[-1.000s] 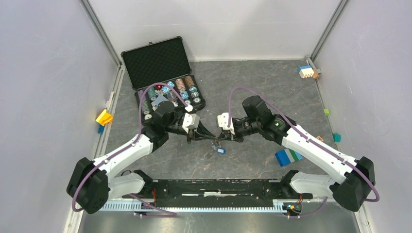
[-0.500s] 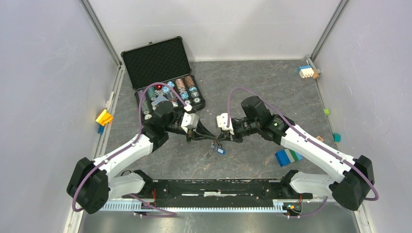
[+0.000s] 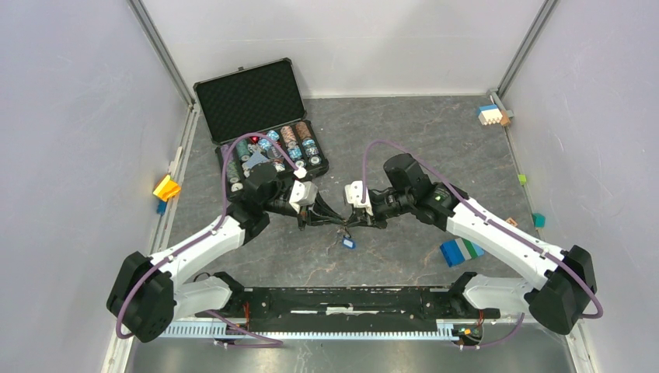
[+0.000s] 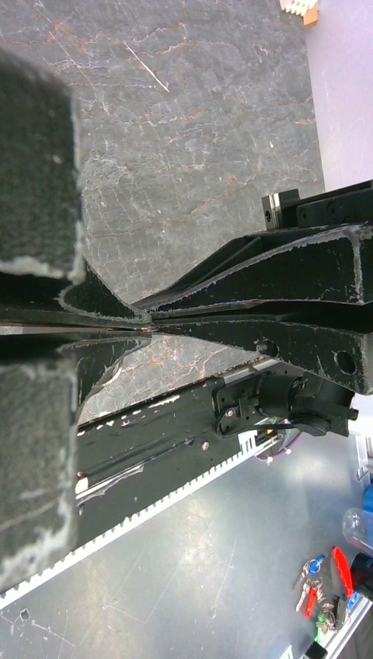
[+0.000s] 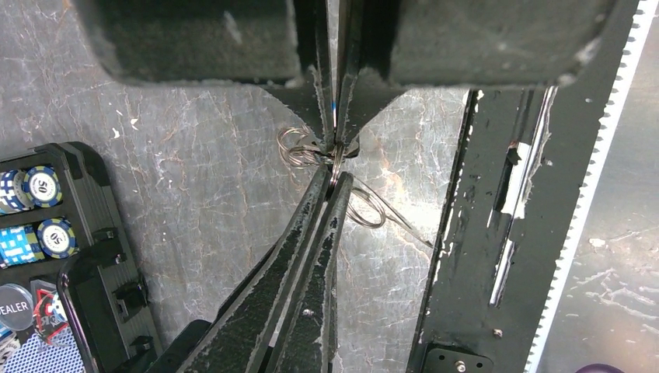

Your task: Put the keys on the keyring

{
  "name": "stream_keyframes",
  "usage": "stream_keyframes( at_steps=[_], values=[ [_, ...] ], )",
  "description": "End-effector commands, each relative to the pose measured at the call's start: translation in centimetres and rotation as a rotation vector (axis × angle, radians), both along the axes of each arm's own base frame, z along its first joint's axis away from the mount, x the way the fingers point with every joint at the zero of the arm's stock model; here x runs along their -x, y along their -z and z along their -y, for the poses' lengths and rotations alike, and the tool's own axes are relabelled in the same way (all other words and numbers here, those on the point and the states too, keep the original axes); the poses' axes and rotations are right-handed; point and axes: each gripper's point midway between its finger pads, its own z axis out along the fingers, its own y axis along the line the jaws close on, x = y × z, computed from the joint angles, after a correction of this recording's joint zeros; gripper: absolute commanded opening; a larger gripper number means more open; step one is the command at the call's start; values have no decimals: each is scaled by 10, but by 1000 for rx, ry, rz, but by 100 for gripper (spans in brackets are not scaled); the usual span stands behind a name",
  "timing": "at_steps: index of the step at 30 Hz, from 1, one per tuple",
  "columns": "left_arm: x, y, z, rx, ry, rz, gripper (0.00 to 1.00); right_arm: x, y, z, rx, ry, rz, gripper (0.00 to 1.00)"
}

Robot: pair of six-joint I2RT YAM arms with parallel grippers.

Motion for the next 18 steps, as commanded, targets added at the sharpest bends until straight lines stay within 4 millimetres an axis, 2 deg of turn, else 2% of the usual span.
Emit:
stream_keyframes(
  at_steps=[1,3,7,11,14,18],
  values=[
    [8,-15,-1,48,44,43,2,-5,-7,-3,-25,2,28,7],
    [7,-15,-1,47,41,46,2,-5,-7,-1,-22,8,38,10],
    [7,-13,-1,42,41,46,2,-7,-12,4,-21,24,75,26],
    [6,-14,-1,43,37,46,2,-6,-20,10,-39,24,114,36],
    [4,-18,0,55,28,37,2,-1,-30,9,-81,8,131,38],
    [0,-32,1,109,-1,-5,2,2,-38,6,-132,-4,142,34]
  ],
)
